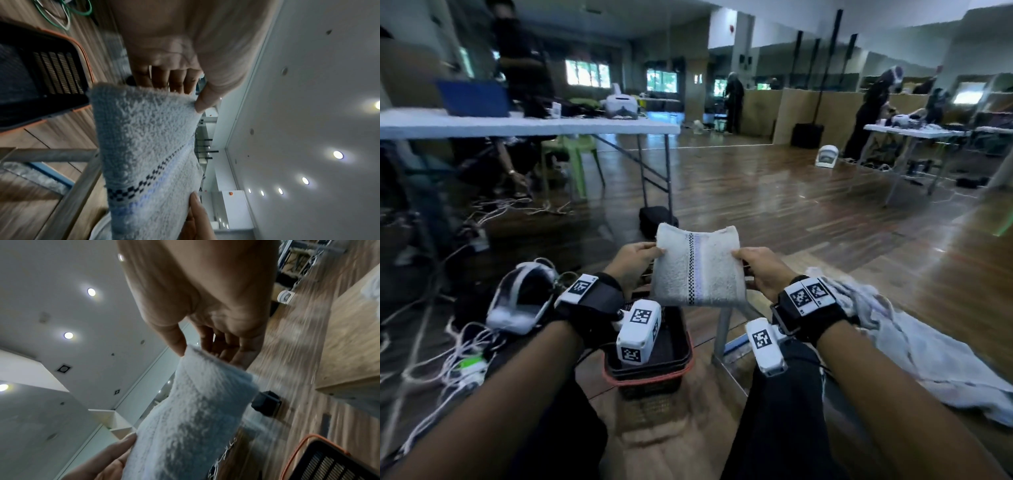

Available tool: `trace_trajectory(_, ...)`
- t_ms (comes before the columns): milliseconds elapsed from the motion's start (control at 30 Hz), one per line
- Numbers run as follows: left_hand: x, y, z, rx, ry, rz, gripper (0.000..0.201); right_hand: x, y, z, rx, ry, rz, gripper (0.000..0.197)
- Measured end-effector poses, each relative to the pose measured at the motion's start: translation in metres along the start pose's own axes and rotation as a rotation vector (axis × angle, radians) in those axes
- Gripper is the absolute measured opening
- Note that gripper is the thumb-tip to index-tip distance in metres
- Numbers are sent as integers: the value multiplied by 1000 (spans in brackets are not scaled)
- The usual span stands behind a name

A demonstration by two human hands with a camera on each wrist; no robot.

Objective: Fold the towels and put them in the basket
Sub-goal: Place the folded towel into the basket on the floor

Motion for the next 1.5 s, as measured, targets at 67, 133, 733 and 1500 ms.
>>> trace_trajectory(67,1,-19,4,6,-9,-43,13,11,19,-2,-23,17,35,16)
trace_trajectory(133,3,-35,5,6,-15,-75,14,21,36,-3,-29,23,66,17)
trace_trajectory(733,133,-101,200,81,-479,-213,21,182,124,-186,-209,440,116,18)
trace_trajectory(1500,392,-142,486,504,-721,-284,34,455,218,-456,-484,547,18,15)
Point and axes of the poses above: each hand's wrist, its own x-axis towards the middle knuckle, its own y-axis out of the palm, z = x × y, the point moved 4 cm from there along x, towards the middle knuckle
